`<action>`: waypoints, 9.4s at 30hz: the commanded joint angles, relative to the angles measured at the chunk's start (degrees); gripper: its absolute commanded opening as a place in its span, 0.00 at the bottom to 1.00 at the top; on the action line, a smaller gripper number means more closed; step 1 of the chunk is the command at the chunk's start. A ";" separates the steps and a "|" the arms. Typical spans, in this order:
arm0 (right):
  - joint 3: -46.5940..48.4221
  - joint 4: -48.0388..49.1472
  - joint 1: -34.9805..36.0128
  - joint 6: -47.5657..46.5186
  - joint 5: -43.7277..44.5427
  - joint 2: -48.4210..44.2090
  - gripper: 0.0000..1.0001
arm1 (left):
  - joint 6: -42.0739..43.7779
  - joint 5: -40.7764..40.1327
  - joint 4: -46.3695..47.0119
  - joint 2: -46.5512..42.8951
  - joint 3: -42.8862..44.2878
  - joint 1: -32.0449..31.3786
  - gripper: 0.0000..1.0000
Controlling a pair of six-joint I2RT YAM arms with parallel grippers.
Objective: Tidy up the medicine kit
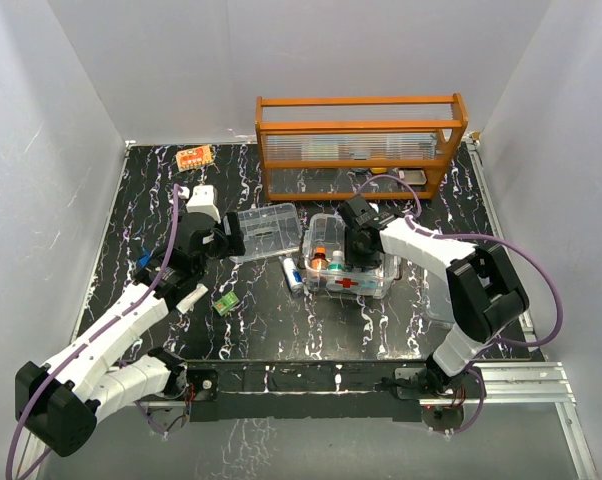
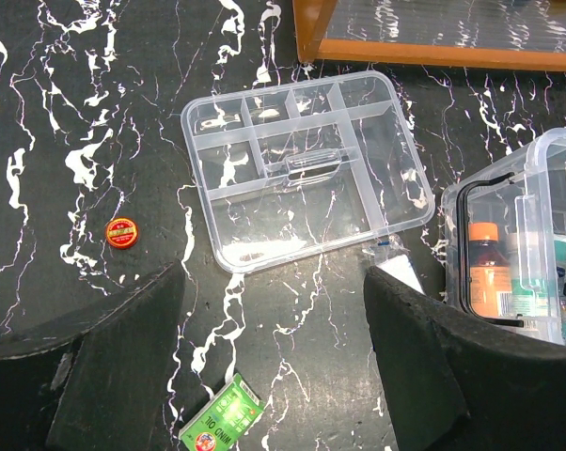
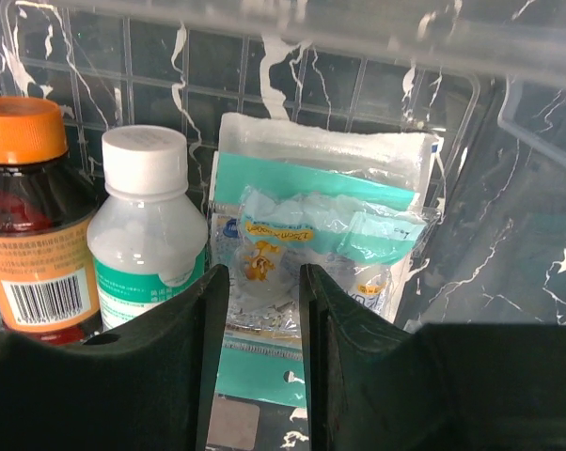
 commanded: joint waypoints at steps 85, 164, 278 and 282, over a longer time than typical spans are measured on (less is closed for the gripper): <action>0.04 8.10 0.32 0.19 -2.80 -26.30 0.41 | -30.48 30.24 8.11 40.57 6.29 -0.93 0.25; -13.24 36.69 10.26 21.15 0.03 -34.39 0.68 | -12.60 47.58 2.55 40.77 12.24 -0.99 0.50; 19.85 -7.17 6.62 -62.02 -3.06 0.43 0.16 | -1.17 10.00 -6.86 -0.22 7.00 -0.33 0.69; 19.57 -5.30 6.66 -62.31 -0.72 2.20 0.18 | -0.92 10.40 -8.31 0.75 8.20 -0.33 0.69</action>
